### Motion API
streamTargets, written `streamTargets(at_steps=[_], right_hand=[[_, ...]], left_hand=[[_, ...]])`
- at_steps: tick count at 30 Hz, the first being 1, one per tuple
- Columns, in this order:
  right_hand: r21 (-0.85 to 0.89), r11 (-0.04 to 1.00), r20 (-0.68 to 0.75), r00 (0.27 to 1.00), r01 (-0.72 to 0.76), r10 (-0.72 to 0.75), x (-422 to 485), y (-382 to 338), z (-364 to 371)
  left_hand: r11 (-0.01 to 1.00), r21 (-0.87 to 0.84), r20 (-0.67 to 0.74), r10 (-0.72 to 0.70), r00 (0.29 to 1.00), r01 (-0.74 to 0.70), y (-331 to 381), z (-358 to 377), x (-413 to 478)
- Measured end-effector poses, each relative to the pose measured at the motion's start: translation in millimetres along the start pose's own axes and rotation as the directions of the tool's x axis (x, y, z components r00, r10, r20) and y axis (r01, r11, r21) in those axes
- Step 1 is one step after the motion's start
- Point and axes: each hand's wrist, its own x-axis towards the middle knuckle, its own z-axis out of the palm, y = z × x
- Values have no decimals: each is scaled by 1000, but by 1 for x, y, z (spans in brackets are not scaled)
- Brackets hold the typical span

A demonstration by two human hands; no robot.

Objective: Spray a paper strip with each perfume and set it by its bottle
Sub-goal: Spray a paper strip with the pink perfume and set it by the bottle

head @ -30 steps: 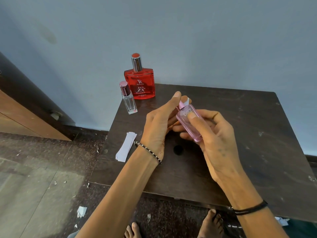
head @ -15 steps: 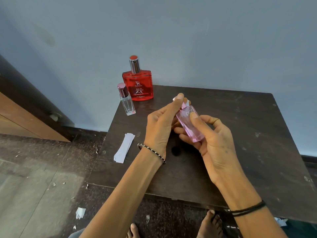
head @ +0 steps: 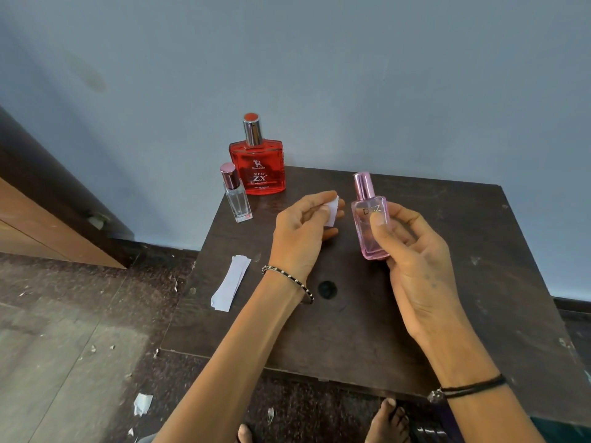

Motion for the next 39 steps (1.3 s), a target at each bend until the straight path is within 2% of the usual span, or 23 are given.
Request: streamTargets(at_steps=[8,14,20,24,31,39], right_hand=[[-49,996,-16,997,74,-74,9,1,-8],[-161,975,-50,986,151,-161,27,-4,-7],[-386,888,51,967,250,-250,61,-9,1],[-474,824,98,949,310,-300,73,-10,8],[-520,799,165,953,303,-254,73,1,10],[-564,771,180,955,295,-234,72,4,10]], left_hand=[[991,-131,11,-1,1000,3,-9,4,7],[988,-145,-18,-51,999,48,-15,13,12],[994,-84,-89,-73,993,66,-13,17,12],[997,-58,-119,-60,991,53,-12,20,12],[996,90,-132,19,991,-7,-12,23,10],[996,86,-167,37,985,-23,-12,24,11]])
